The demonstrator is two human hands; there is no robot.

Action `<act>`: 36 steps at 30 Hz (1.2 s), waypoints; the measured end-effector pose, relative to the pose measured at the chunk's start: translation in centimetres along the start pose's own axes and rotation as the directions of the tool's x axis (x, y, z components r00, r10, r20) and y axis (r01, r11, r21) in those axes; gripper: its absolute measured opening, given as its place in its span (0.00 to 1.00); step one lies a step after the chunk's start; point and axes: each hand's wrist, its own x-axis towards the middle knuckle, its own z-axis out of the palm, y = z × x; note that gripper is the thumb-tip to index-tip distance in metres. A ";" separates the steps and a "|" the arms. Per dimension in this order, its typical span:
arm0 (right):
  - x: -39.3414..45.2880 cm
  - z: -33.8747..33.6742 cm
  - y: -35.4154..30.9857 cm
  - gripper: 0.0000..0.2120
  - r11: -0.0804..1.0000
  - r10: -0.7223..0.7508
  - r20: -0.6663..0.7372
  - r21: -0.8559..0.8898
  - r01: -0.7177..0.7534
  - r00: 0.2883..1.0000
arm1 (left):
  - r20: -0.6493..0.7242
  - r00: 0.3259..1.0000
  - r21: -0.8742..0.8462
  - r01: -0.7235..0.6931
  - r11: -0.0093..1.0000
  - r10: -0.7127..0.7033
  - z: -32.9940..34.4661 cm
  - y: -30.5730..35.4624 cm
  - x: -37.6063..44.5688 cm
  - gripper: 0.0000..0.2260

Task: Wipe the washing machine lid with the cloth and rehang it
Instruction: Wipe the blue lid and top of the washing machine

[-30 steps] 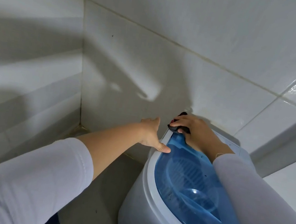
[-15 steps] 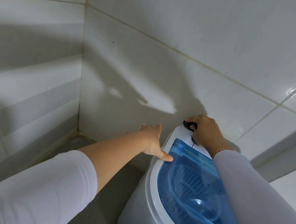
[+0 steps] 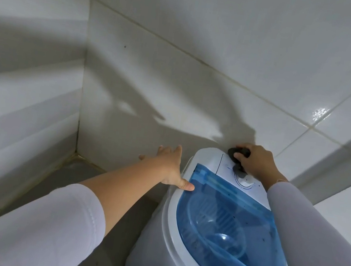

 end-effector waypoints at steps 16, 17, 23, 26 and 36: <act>-3.4 0.5 -2.1 0.15 0.958 -0.214 0.062 -0.180 0.222 0.975 | -0.016 1.000 0.036 0.021 0.999 -0.021 -0.3 0.4 -0.4 0.55; -3.8 0.4 -2.1 0.16 0.950 -0.236 0.085 -0.190 0.248 0.968 | -0.019 1.000 0.041 0.023 0.999 -0.023 -0.3 0.4 -0.5 0.55; -5.5 -0.2 -1.0 0.18 0.932 -0.280 0.223 -0.170 0.320 0.934 | -0.057 0.998 0.031 0.041 0.999 -0.039 -0.3 0.4 -0.6 0.55; -5.3 -1.5 -0.7 0.15 0.933 -0.279 0.273 -0.150 0.327 0.921 | -0.064 0.997 0.040 0.052 0.998 -0.050 -0.1 0.4 -0.7 0.55; -0.3 -4.5 2.6 0.14 0.937 -0.347 0.023 -0.038 0.348 0.938 | -0.054 0.998 0.052 0.032 0.998 -0.029 -0.1 0.3 -0.3 0.55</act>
